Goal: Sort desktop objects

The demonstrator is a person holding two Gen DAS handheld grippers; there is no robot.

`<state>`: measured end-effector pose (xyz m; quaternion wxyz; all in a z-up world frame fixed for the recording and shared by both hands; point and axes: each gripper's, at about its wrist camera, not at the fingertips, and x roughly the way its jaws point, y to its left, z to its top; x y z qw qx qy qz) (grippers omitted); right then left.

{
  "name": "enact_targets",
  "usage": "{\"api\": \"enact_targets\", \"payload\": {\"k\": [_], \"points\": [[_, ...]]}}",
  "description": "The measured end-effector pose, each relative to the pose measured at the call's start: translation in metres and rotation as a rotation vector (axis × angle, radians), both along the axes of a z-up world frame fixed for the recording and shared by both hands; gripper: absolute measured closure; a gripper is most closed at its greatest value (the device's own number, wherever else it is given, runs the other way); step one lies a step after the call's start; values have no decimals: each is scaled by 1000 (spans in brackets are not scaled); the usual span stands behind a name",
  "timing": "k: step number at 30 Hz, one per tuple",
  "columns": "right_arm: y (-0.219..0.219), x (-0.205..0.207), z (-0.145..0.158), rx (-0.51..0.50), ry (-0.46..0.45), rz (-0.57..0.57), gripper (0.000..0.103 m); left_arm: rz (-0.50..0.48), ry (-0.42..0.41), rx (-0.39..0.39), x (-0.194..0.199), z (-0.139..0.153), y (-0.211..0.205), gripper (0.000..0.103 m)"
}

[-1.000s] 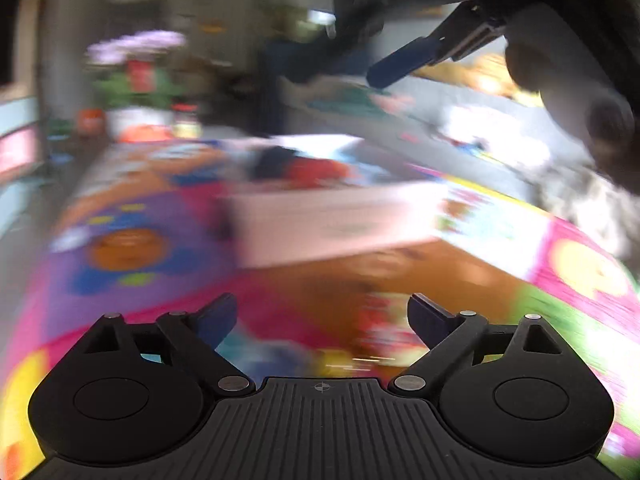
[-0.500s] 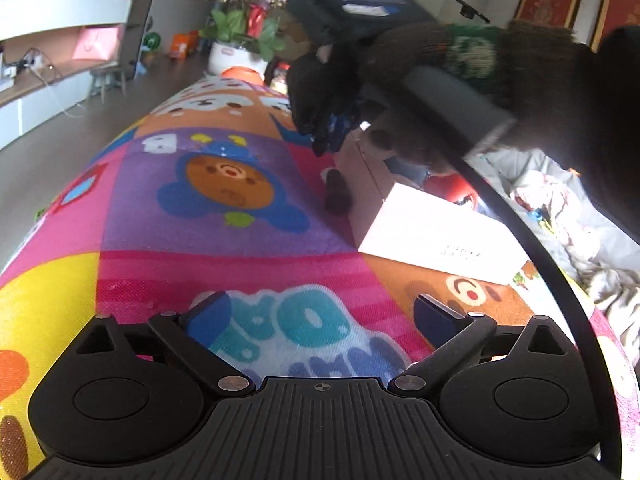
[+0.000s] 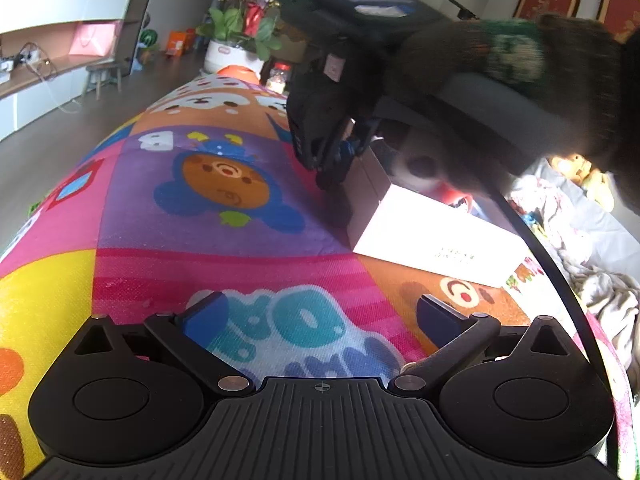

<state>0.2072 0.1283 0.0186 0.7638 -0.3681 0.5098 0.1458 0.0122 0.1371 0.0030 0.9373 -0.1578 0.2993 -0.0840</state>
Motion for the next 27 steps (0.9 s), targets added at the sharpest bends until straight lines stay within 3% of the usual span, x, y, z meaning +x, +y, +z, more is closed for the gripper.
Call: {"api": "enact_targets", "payload": {"k": [7, 10, 12, 19, 27], "points": [[-27, -69, 18, 89, 144, 99, 93, -60, 10, 53, -8, 0, -11, 0], [-35, -64, 42, 170, 72, 71, 93, -47, 15, 68, -8, -1, -13, 0], [-31, -45, 50, 172, 17, 36, 93, -40, 22, 69, -7, -1, -13, 0], [5, 20, 9, -71, -124, 35, 94, 8, 9, -33, -9, -3, 5, 0], [30, 32, -34, -312, -163, 116, 94, 7, 0, -70, -10, -4, 9, 0]]}}
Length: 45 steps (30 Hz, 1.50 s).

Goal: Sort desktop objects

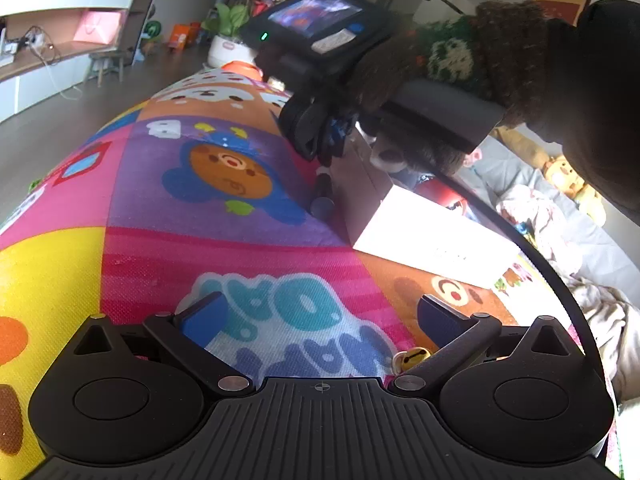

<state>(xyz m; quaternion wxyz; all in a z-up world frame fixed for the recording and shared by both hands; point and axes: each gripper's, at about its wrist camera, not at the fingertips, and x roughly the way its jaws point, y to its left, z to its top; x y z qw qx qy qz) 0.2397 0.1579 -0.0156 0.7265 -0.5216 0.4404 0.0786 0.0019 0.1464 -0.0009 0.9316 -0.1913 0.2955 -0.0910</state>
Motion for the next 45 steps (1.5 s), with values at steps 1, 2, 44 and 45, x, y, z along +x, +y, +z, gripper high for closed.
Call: {"api": "enact_targets", "payload": {"k": [1, 2, 44, 45], "points": [[2, -2, -4, -16, 9, 9, 94, 0, -2, -1, 0, 0, 0, 0], [2, -4, -8, -25, 23, 15, 94, 0, -3, -1, -1, 0, 0, 0], [-268, -211, 35, 742, -257, -121, 26, -61, 92, 169, -2, 12, -26, 0], [-281, -209, 38, 783, -268, -158, 26, -69, 94, 174, -1, 11, -30, 0]]}}
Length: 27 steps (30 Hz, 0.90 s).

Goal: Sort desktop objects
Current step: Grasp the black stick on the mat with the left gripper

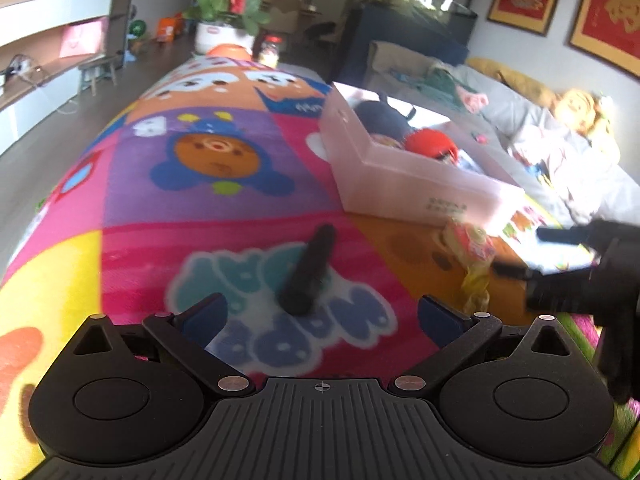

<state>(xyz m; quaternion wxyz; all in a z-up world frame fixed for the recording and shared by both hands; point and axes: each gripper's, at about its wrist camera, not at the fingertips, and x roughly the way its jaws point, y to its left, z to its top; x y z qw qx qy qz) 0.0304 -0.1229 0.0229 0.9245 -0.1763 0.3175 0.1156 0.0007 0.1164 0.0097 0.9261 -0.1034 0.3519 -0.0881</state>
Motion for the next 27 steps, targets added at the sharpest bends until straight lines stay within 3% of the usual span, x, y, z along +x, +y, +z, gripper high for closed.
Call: {"api": "enact_targets", "payload": {"k": [4, 8, 12, 14, 16, 19, 23, 27], "points": [[-41, -14, 8, 204, 69, -12, 17, -33, -2, 32, 6, -2, -19, 0], [-58, -36, 2, 272, 77, -12, 8, -78, 3, 23, 11, -3, -38, 0], [-70, -34, -10, 332, 103, -45, 5, -249, 2, -66, 4, 2, -60, 0], [-71, -30, -21, 365, 129, -73, 4, -303, -45, -43, -3, 9, -68, 0], [-72, -29, -26, 379, 135, -81, 2, -307, -97, 39, -8, 15, -72, 0], [-72, -29, -28, 387, 135, -79, 0, -229, -87, 145, -5, 15, -67, 0], [-75, -28, -28, 406, 137, -85, 0, -186, -10, 128, 5, 1, -65, 0], [-77, -28, -27, 420, 130, -110, 0, -279, 2, 55, 4, -3, -79, 0]]}}
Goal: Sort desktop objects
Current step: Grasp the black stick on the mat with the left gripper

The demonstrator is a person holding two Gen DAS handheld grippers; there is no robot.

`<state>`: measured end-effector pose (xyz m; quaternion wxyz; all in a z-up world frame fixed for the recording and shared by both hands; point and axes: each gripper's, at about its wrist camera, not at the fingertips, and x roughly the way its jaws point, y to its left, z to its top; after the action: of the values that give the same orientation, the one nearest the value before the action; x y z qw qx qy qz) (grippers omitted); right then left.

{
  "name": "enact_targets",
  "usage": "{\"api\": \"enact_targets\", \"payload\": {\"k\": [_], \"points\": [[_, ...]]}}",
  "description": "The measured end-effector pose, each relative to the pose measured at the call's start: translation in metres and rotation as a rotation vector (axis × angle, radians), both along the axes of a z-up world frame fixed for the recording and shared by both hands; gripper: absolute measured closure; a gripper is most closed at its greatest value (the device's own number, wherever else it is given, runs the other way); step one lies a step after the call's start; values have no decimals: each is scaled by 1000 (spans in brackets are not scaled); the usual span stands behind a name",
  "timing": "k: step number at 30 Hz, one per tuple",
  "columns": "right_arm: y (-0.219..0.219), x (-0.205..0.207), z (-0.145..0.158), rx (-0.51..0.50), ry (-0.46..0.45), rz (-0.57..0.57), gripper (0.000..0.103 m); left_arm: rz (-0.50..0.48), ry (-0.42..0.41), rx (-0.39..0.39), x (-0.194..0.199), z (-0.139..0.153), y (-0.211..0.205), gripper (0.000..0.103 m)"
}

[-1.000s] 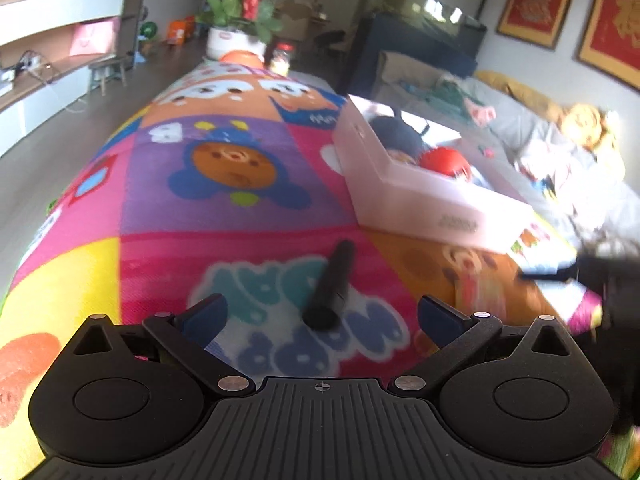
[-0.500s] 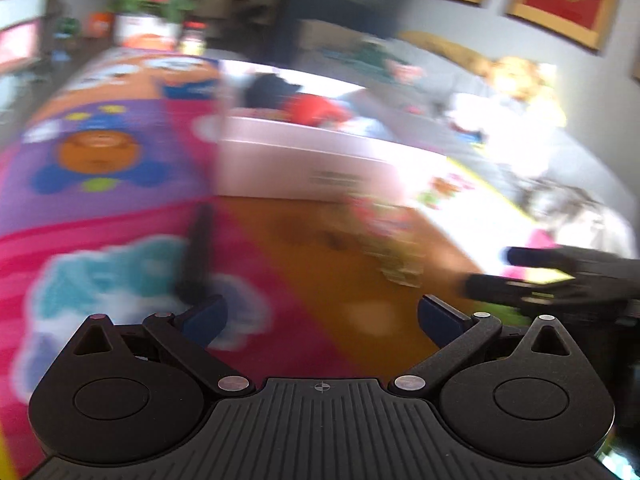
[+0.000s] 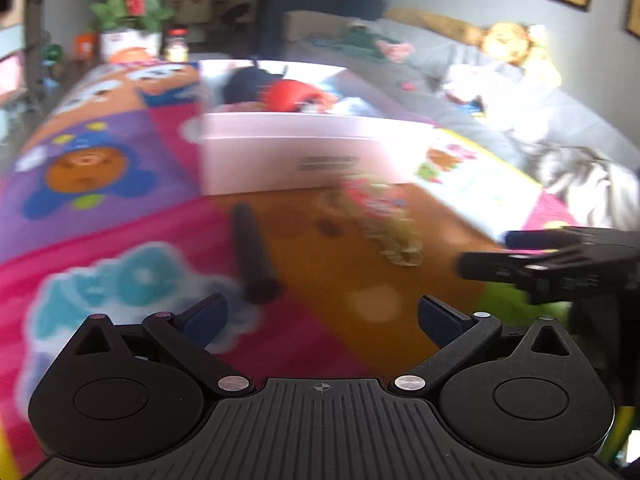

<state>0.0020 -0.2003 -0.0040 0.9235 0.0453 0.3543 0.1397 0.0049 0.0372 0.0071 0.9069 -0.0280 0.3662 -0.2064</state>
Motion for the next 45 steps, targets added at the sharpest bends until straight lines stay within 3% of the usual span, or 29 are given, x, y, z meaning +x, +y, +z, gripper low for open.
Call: {"api": "enact_targets", "payload": {"k": [4, 7, 11, 15, 21, 24, 29, 33, 37, 40, 45], "points": [[-7, 1, 0, 26, 0, -55, 0, -133, -37, -54, -7, 6, -17, 0], [-9, 0, 0, 31, -3, -71, 0, -145, -163, 40, -12, 16, -17, 0], [-9, 1, 0, 31, -3, -72, 0, -89, -161, 125, 14, 15, -8, 0], [-9, 1, 0, 28, -5, -82, 0, -129, -90, 62, 52, 9, -4, 0], [-8, 0, 0, 28, -6, -64, 0, -246, -91, 13, 85, -2, -20, 0], [-5, 0, -1, 25, -6, -44, 0, -269, -42, -27, 99, -10, -18, 0], [-3, 0, -1, 28, -4, -8, 0, -346, 8, -193, 94, -11, -6, 0], [4, -3, -1, 3, -5, 30, 0, -432, -2, -164, 65, -13, -12, 0], [7, -5, -1, -8, -6, 57, 0, -345, -91, -69, 39, -6, -19, 0], [8, -6, -1, -26, 4, 87, 0, -290, -106, -86, 32, 1, -22, 0], [23, -38, -3, -179, -5, 254, 0, -293, -133, -30, 26, 7, -38, 0]]}}
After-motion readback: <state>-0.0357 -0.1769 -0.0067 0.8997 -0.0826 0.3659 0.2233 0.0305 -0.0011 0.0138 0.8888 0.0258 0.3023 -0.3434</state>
